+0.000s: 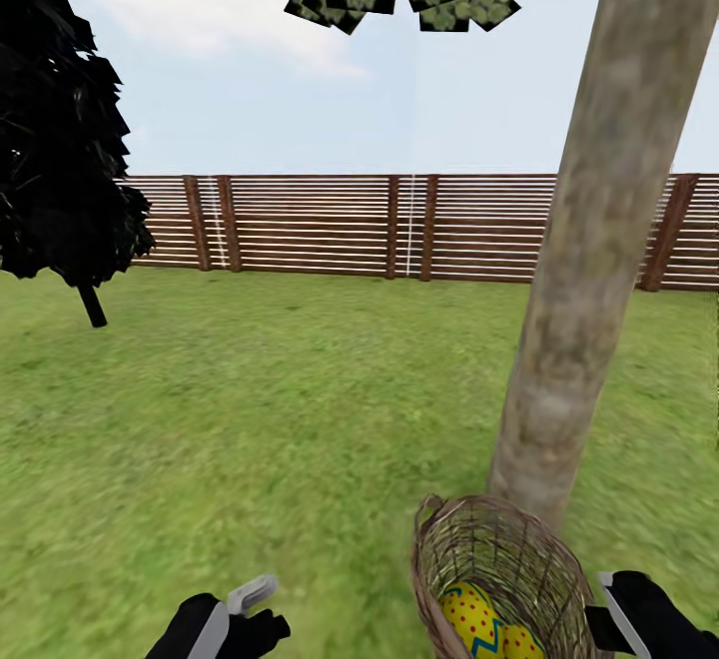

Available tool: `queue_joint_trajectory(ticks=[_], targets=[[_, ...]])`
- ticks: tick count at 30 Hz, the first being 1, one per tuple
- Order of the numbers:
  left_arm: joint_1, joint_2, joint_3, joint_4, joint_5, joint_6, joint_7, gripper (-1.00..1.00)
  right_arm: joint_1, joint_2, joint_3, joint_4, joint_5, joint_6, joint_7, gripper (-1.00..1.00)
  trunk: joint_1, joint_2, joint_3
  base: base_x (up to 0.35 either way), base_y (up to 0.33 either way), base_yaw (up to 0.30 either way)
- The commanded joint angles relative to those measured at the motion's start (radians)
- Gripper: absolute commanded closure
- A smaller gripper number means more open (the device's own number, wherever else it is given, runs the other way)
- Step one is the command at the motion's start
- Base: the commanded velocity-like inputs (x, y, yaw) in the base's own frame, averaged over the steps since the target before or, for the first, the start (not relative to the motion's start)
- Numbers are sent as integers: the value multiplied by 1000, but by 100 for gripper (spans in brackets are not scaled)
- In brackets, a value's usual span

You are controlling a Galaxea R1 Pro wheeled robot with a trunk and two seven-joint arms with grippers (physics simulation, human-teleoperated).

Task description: Take the three Easter eggs out of the wicker basket on the lawn in the garden, then place them on the lawn next to a single tree (choose any tree) so that all three eggs are next to the same tree and none are left in the basket.

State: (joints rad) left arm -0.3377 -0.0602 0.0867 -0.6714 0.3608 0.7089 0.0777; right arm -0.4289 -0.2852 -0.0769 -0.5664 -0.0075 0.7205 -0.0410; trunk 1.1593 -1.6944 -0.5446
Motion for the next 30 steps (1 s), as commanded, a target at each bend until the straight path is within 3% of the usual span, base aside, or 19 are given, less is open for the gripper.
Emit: queue_joint_trajectory(ticks=[1,21,30], targets=[[0,-1,5,-2,10,6,8,-100,-1,1,-1,-1,-5,4,-2,100,0,-1,-1,-13,-336,0],[-1,-1,5,-2,10,6,8,-100,0,1,-1,-1,-6,4,-2,100,0,-1,-1,-289,-166,0],[0,-1,5,-3,11,6,8,-100,0,0,-3,10,-6,4,-2,100,0,-1,-1,-29,-88,0]])
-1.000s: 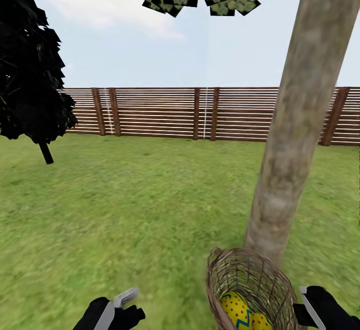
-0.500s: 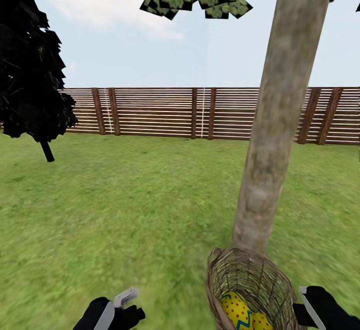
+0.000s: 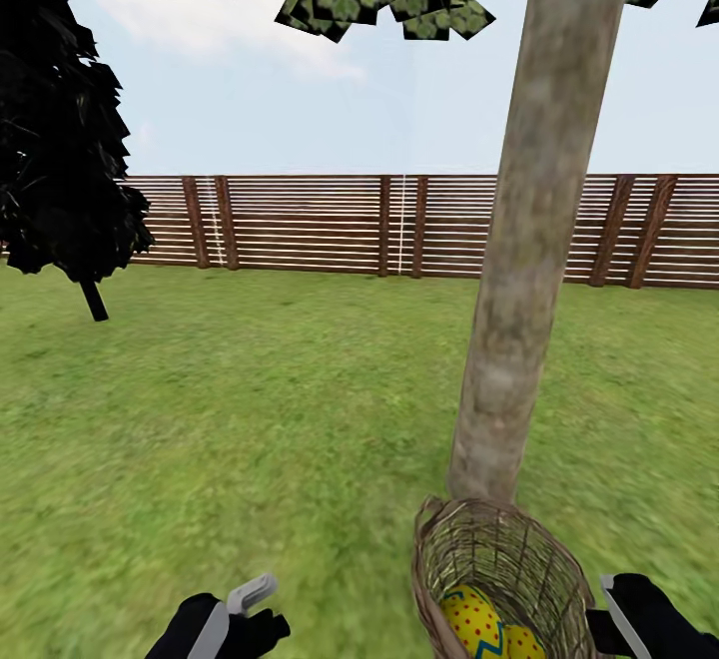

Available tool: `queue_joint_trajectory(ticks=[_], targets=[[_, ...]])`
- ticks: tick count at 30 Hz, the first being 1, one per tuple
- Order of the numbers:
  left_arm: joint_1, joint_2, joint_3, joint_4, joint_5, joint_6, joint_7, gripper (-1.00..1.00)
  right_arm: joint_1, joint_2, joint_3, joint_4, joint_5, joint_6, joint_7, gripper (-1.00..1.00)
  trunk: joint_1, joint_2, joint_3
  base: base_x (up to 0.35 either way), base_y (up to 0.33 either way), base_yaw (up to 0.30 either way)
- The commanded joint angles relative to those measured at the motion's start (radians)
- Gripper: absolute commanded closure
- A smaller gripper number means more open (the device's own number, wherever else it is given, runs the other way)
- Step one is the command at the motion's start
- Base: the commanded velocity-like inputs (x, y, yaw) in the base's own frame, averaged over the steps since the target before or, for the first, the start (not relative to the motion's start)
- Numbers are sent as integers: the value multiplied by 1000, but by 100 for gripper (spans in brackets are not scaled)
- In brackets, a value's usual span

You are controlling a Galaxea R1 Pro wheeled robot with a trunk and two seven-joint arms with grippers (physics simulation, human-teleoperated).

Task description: Take the three Easter eggs out of the wicker basket on the lawn in the garden, then place them on the lawn next to a single tree (choose any tree) so that all three eggs are next to the same tree and none are left in the basket.

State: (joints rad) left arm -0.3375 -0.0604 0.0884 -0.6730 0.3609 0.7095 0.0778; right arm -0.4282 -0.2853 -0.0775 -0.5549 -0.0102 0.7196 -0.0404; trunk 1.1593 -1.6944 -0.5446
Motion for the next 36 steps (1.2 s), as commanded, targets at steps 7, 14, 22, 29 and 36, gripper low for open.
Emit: queue_joint_trajectory(ticks=[7,14,22,29,36], targets=[[-1,-1,4,-1,10,5,8,-100,-1,0,-1,0,-4,3,-1,100,0,-1,-1,0,0,0],[0,17,2,-9,10,-7,4,-100,-1,-34,8,36,5,-21,4,100,0,-1,-1,0,0,0],[0,13,2,-8,9,-7,4,-100,-1,-55,8,70,24,-29,2,100,0,-1,-1,0,0,0],[0,13,2,-8,4,-7,8,-100,-1,-54,8,70,6,-29,2,100,15,-29,-14,0,0,0],[0,11,2,-8,4,-7,11,-100,-1,-54,8,70,4,-31,2,100,42,-78,-36,0,0,0]])
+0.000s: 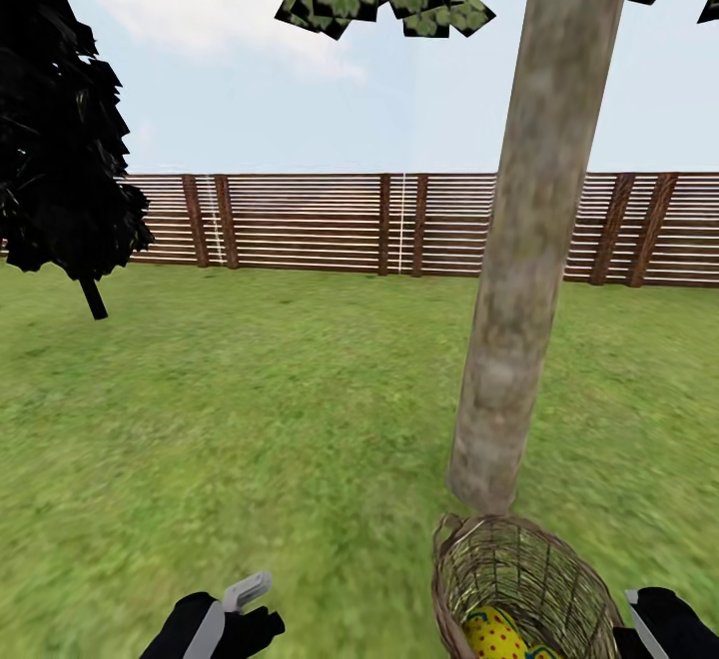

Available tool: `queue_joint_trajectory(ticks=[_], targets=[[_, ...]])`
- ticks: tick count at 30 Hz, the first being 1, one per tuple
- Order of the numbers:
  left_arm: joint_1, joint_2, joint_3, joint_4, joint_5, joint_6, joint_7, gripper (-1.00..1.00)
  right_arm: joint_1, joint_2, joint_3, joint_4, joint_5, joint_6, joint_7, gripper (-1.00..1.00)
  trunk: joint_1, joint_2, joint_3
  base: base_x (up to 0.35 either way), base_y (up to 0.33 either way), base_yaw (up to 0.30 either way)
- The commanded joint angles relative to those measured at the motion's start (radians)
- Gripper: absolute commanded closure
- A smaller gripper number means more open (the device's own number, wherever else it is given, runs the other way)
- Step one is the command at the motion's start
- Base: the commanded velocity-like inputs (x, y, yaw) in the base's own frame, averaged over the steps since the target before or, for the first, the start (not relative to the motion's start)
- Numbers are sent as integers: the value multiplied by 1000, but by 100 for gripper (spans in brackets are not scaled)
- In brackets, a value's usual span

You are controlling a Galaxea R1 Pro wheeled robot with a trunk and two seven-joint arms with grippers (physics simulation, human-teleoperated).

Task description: Take the three Easter eggs out of the wicker basket on the lawn in the garden, then place them on the lawn next to a single tree (choose any tree) so that all three eggs are next to the same tree and none are left in the basket.

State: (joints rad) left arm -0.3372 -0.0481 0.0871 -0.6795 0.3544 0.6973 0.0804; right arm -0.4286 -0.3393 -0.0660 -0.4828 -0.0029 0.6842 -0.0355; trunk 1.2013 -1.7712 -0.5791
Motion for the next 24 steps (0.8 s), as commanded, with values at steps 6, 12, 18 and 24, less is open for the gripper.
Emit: queue_joint_trajectory(ticks=[6,12,18,24], targets=[[0,-1,3,-2,11,5,9,-100,-1,2,-3,-2,-6,5,-3,100,23,-43,-20,0,0,0],[0,-9,3,0,11,5,9,-100,-1,2,-1,0,-5,5,-3,100,46,-85,-39,0,0,0],[0,-9,2,-1,11,5,9,-100,-1,2,-3,0,-3,6,-3,100,69,-127,-58,0,0,0],[0,-9,2,-2,11,5,6,-100,-1,2,-3,0,-5,6,-3,100,77,-141,-64,13,0,0]])
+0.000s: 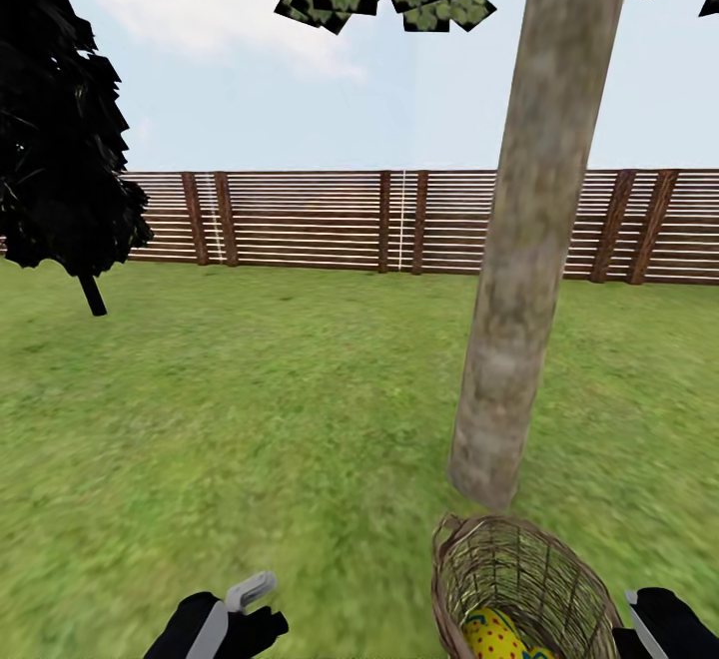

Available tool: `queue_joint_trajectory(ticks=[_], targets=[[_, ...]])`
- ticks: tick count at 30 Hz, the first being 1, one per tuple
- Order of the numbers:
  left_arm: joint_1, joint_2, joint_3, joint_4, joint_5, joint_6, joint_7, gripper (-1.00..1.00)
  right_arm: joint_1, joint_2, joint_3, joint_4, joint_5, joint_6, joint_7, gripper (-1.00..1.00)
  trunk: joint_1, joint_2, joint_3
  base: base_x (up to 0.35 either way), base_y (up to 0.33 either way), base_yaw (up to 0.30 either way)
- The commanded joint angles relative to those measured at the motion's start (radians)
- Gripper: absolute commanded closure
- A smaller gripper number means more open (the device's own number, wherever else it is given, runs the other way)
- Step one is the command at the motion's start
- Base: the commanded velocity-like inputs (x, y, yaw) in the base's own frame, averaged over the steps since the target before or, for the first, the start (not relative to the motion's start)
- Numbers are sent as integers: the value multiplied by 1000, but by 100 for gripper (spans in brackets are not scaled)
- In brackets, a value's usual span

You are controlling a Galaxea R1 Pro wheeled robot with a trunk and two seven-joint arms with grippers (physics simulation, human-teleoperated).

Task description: Take the three Easter eggs out of the wicker basket on the lawn in the garden, then place them on the lawn next to a single tree (choose any tree) so that all three eggs are next to the same tree and none are left in the basket.

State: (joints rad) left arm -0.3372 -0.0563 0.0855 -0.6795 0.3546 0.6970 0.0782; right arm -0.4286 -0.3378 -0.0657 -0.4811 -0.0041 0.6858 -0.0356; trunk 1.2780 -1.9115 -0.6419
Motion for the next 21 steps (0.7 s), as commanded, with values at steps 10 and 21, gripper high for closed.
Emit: queue_joint_trajectory(ticks=[10,21], targets=[[0,-5,3,-2,10,4,5,-100,0,0,-3,-2,-8,4,-3,100,0,-1,-1,302,0,0],[-1,-5,3,3,10,4,8,-100,-1,1,-2,-2,-8,4,-3,100,35,-64,-29,8,0,0]])
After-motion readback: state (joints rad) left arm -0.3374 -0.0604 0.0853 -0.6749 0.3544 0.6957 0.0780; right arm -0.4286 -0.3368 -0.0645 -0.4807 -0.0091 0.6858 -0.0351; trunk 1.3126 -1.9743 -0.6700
